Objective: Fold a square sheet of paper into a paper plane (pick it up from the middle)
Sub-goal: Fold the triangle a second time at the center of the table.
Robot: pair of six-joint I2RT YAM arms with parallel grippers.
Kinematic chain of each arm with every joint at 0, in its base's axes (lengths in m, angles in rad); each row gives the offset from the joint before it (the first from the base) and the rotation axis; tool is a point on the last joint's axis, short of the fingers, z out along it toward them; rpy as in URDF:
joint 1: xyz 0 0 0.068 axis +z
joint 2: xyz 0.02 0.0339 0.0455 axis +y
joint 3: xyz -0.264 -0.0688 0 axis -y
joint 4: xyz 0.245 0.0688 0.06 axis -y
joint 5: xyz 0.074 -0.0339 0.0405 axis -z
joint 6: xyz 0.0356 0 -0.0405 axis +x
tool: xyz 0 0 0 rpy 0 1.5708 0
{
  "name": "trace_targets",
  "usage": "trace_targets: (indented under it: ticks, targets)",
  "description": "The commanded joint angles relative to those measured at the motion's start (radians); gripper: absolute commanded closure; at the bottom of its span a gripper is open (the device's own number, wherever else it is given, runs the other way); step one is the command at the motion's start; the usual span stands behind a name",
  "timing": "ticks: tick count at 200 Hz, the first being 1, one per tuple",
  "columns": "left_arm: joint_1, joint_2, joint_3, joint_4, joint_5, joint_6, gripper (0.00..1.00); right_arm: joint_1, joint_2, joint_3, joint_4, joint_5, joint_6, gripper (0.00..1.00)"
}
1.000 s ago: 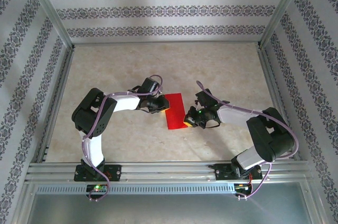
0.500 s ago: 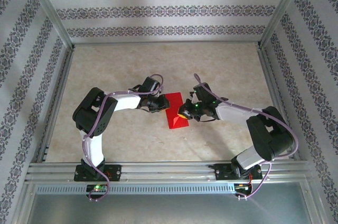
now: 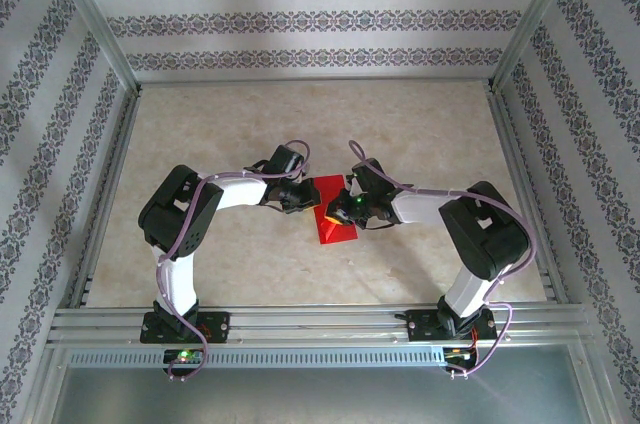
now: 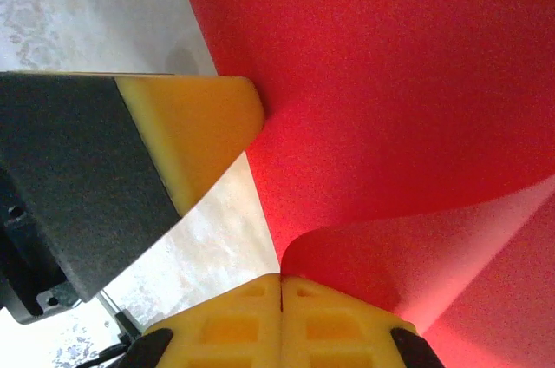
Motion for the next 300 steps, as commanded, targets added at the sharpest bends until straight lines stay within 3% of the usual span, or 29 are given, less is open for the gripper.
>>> trace_targets:
  ticks: [1,300]
  targets:
    - [0.01,0.034,0.006,-0.063,-0.028,0.015,0.92,0.013,0.025,0.024,0.039,0.033,0.02,0.98]
    - [0.01,0.037,-0.004,-0.067,-0.032,0.006,0.93,0.017,0.113,0.05,0.06,0.059,0.043,0.97]
